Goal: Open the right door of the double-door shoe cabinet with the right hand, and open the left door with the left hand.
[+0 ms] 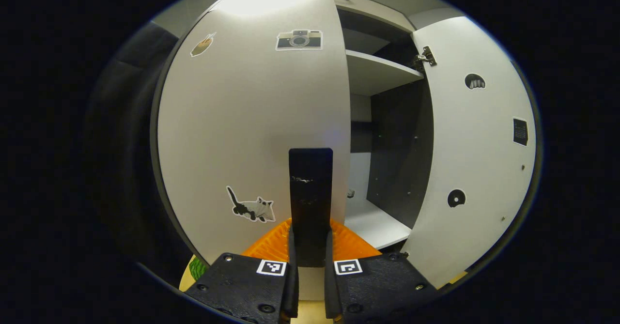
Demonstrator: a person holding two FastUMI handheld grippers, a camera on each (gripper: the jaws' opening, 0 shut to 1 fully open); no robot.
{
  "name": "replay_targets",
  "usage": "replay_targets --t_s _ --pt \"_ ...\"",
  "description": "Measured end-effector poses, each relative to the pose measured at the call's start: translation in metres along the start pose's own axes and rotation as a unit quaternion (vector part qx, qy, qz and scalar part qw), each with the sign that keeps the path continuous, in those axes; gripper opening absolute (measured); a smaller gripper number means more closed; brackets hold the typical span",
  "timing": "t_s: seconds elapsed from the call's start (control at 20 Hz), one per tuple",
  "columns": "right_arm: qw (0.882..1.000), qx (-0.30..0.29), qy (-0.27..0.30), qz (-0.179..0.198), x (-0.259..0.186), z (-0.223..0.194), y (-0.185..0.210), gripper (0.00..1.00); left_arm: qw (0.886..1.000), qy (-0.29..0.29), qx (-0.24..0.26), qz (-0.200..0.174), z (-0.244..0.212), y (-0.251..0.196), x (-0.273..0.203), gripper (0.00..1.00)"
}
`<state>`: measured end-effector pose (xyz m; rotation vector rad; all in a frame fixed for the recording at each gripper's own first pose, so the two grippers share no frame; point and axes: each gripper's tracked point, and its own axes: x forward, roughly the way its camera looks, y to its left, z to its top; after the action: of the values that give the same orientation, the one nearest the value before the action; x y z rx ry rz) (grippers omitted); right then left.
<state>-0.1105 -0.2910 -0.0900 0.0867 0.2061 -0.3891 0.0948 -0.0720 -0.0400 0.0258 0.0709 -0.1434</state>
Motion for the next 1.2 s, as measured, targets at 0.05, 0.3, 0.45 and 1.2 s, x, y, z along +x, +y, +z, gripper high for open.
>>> replay_targets --t_s 0.05,0.3,0.45,1.2 --pt "1.0 -0.002 0.0 0.003 0.0 -0.001 0.002 0.69 1.0 0.002 -0.002 -0.003 0.0 0.001 0.0 0.22" --pt "1.0 -0.007 0.004 0.016 0.004 -0.004 0.015 0.69 1.0 0.003 -0.005 -0.006 -0.001 0.006 -0.006 0.22" --pt "1.0 -0.012 0.007 0.023 0.009 -0.006 0.018 0.69 1.0 0.004 -0.008 0.0 -0.002 0.009 -0.009 0.22" --pt "0.999 -0.024 0.005 0.03 0.049 0.01 0.02 0.69 0.998 0.002 -0.025 0.054 -0.004 0.031 -0.026 0.21"
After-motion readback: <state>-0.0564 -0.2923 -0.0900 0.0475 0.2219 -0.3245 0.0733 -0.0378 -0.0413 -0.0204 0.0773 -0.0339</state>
